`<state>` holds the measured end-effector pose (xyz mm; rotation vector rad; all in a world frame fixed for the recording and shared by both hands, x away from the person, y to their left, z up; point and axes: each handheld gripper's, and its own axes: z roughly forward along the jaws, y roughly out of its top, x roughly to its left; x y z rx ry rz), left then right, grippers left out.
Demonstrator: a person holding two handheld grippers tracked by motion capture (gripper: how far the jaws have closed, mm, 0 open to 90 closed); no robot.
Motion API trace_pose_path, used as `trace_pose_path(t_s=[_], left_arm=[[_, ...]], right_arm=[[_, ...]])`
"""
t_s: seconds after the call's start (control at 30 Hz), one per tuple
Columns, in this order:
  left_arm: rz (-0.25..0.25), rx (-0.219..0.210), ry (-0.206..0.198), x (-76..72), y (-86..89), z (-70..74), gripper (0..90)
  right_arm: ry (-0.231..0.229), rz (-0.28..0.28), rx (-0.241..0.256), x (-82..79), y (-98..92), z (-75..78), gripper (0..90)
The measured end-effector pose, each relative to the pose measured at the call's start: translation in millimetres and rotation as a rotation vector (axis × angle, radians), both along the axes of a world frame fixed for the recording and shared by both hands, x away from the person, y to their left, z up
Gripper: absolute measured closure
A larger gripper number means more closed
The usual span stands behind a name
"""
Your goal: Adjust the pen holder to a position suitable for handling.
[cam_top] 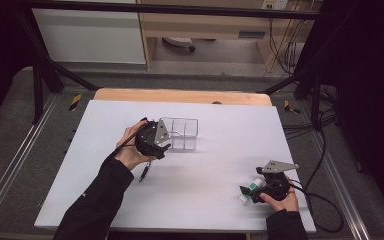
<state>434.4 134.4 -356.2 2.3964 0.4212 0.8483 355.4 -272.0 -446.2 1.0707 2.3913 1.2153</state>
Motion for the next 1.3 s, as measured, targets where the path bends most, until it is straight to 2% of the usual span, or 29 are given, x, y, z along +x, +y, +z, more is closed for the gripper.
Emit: trace_pose_path(t_s=[0.23, 0.3, 0.37, 0.5, 0.57, 0.7, 0.93, 1.1, 1.3], left_arm=[[0.055, -0.048, 0.096, -10.7, 17.8, -6.6, 10.5], [0.059, -0.068, 0.114, -14.0, 21.9, -8.9, 9.8], [0.079, -0.068, 0.129, -17.5, 25.6, -9.9, 9.2], [0.097, -0.128, 0.185, -26.1, 34.4, -17.1, 7.5], [0.111, -0.133, 0.197, -30.1, 38.9, -20.2, 7.4], [0.133, -0.198, 0.229, -37.5, 47.9, -23.5, 7.4], [0.174, -0.269, 0.284, -49.2, 57.4, -31.2, 7.3], [0.197, -0.275, 0.317, -52.6, 57.0, -40.6, 7.3], [0.216, -0.271, 0.333, -58.1, 54.5, -51.1, 7.3]], right_arm=[[0.002, -0.001, 0.001, 0.0, 0.1, 0.0, 0.5], [0.001, 0.0, 0.001, 0.1, 0.1, 0.0, 0.5], [0.0, 0.0, 0.0, 0.3, 0.1, 0.0, 0.5], [-0.001, 0.0, 0.004, 0.1, 0.0, 0.1, 0.5], [0.0, -0.002, -0.001, 0.3, 0.0, 0.1, 0.5], [-0.002, -0.002, 0.001, 0.2, 0.3, 0.5, 0.5], [0.0, -0.007, -0.002, 0.3, 0.4, 0.3, 0.5], [0.0, -0.007, -0.001, 0.3, 0.2, 0.4, 0.5], [-0.002, -0.008, -0.004, 0.5, -0.1, 0.4, 0.5]])
